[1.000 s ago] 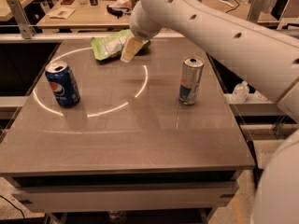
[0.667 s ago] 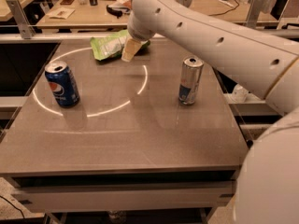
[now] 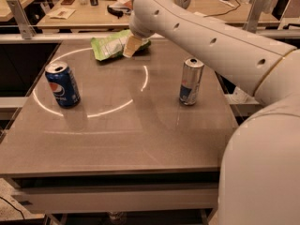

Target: Pick green rice chip bag

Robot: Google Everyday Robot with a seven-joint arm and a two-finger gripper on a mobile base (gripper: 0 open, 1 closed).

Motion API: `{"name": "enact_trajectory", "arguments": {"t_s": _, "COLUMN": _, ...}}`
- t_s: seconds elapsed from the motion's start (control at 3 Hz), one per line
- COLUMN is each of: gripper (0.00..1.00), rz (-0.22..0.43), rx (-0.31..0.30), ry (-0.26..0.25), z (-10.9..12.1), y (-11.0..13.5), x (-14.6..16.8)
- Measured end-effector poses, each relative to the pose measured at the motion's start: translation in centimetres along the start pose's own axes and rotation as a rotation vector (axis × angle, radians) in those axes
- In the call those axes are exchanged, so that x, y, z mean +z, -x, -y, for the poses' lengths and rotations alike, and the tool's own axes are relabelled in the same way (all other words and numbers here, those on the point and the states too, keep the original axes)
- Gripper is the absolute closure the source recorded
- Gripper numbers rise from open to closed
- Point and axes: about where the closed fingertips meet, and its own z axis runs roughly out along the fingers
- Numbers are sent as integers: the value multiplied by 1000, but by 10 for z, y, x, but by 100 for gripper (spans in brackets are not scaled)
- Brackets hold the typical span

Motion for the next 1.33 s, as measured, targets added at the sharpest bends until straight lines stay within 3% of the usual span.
{"name": "enact_trajectory", "arguments": {"t_s": 0.67, "gripper": 0, "rz": -87, "rx": -27, "ry": -30, "z": 25, "y": -15, "x": 16}}
{"name": "enact_trajectory", "arguments": {"t_s": 1.0, "gripper": 0, "rz": -109, "rx": -47, "ry": -13, "z": 30, "y": -23, "x": 26}}
{"name": "enact_trajectory", "arguments": {"t_s": 1.33, "gripper": 0, "rz": -80, "rx": -62, "ry": 61, "z": 25, "y": -21, "x": 38}}
